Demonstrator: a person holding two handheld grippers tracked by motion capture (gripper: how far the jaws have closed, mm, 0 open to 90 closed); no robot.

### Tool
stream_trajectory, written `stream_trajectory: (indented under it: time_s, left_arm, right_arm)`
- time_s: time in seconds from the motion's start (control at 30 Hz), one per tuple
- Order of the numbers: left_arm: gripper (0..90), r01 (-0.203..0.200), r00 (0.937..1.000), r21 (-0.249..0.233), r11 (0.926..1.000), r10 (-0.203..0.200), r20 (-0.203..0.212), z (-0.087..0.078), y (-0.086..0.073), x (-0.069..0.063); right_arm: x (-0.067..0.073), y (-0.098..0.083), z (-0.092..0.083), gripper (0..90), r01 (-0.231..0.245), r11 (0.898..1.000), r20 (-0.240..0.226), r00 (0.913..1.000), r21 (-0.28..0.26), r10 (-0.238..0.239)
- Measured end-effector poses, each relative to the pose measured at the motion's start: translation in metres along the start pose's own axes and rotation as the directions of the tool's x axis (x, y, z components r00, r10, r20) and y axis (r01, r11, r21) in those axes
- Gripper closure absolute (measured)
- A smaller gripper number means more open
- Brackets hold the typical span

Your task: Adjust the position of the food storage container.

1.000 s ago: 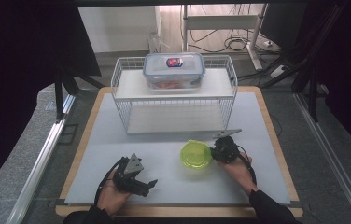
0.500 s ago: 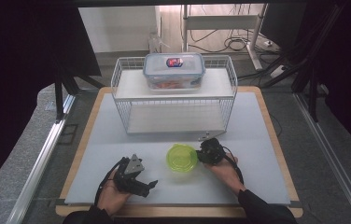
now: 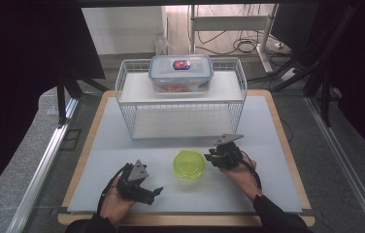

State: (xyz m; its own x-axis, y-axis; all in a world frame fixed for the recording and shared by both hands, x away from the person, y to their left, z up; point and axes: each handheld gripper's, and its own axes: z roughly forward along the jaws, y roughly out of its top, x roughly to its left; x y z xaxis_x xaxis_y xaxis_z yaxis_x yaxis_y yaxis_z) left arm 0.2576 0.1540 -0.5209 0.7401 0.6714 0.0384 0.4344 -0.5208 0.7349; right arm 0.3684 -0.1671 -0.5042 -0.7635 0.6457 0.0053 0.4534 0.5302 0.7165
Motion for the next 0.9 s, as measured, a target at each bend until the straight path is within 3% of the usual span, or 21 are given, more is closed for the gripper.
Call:
stream_trajectory:
  time_s: [0.07, 0.43, 0.5, 0.77, 0.9]
  left_arm:
    - [4.2, 0.000, 1.0000, 0.001, 1.0000, 0.000, 0.001, 0.000, 0.000, 0.000]
    - [4.1, -0.008, 1.0000, 0.007, 0.9999, 0.008, -0.006, 0.001, -0.001, 0.001]
    - [4.0, -0.009, 0.9999, 0.007, 0.9999, 0.009, -0.008, 0.001, -0.002, 0.001]
    - [3.9, -0.008, 0.9999, 0.010, 0.9999, 0.009, -0.015, 0.002, -0.002, 0.000]
    - [3.9, -0.009, 0.9999, 0.011, 0.9999, 0.009, -0.014, 0.003, -0.001, 0.000]
  right_arm:
    - [-0.001, -0.001, -0.007, 56.2, 0.006, 1.000, 0.013, 0.9999, -0.009, -0.005]
    - [-0.003, -0.011, -0.023, 32.4, 0.004, 1.000, 0.016, 0.9999, -0.014, -0.004]
    - [-0.005, -0.014, -0.027, 24.1, 0.004, 0.999, 0.008, 1.0000, -0.034, -0.003]
    - [-0.010, -0.018, -0.029, 14.0, -0.015, 0.999, -0.010, 0.9998, -0.046, 0.015]
    - [-0.011, -0.018, -0.026, 6.0, -0.037, 0.999, 0.001, 0.9993, -0.023, 0.037]
